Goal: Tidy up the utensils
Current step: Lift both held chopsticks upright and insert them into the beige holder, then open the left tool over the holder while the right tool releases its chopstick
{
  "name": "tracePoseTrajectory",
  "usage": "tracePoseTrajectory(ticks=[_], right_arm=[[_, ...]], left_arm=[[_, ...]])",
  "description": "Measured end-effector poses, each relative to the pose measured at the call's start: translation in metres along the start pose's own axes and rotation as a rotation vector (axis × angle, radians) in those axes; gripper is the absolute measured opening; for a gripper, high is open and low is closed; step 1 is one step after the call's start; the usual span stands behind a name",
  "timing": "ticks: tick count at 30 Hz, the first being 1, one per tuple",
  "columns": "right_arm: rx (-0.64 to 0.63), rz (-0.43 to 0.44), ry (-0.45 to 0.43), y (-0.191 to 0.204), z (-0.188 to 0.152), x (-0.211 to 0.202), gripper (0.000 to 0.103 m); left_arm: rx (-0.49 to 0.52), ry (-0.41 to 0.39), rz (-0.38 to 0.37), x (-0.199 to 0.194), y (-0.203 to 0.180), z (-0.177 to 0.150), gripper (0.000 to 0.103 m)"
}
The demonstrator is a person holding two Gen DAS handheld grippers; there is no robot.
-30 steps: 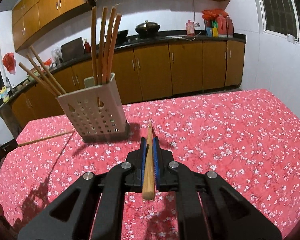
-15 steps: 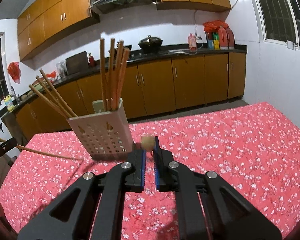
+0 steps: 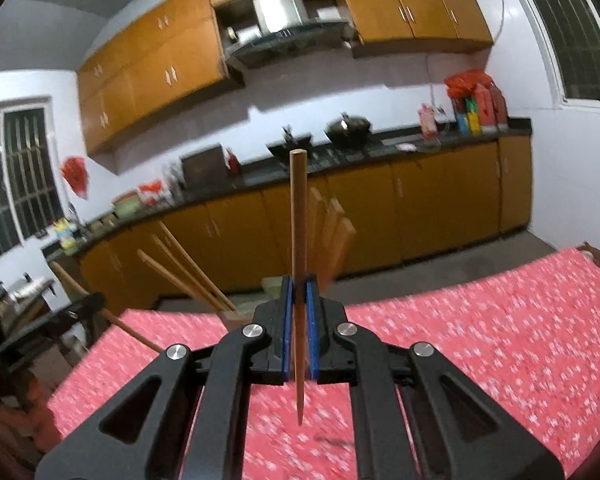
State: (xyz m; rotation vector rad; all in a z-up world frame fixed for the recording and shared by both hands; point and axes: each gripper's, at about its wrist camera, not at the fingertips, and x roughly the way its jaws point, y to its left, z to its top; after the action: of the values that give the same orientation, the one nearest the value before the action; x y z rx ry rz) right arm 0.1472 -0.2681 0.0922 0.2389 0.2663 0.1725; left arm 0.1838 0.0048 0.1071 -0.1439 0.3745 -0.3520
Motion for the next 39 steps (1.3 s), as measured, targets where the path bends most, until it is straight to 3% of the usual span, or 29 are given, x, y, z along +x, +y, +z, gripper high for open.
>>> tracePoseTrajectory(ticks=[5,10,18,26,33,34,36,39], right_arm=[[-0.009,0.03,-0.145,0.017,0.03,-0.003,0.007],[-0.042,0.002,-0.272,0.03,0.051,0.007,0.007],[-0.096,-0.052,-0.234,0.036,0.04,0.043,0.007],[-0.107,-0.061,-0.141,0.036,0.02,0.061,0.007],[-0.135,-0.047,-0.06,0.043,0.009,0.071,0.009],[-0.133,-0.045,-0.059,0.042,0.009,0.07,0.011],[-0.124,-0.046,-0.072,0.041,0.009,0.064,0.035],[-0.119,-0.045,-0.097,0.04,0.012,0.052,0.041]], left_arm=[[-0.017,-0.11,-0.031,-0.003,-0.014,0.031,0.008],[-0.037,-0.245,-0.02,-0.005,-0.024,0.06,0.008],[-0.064,-0.298,0.023,0.005,-0.025,0.067,0.007],[-0.058,-0.228,0.06,0.039,-0.016,0.053,0.007],[-0.071,-0.128,0.035,0.065,-0.009,0.034,0.008],[-0.073,-0.126,0.033,0.065,-0.008,0.033,0.009],[-0.078,-0.129,0.028,0.062,-0.005,0.033,0.015],[-0.087,-0.148,0.021,0.053,-0.002,0.034,0.025]])
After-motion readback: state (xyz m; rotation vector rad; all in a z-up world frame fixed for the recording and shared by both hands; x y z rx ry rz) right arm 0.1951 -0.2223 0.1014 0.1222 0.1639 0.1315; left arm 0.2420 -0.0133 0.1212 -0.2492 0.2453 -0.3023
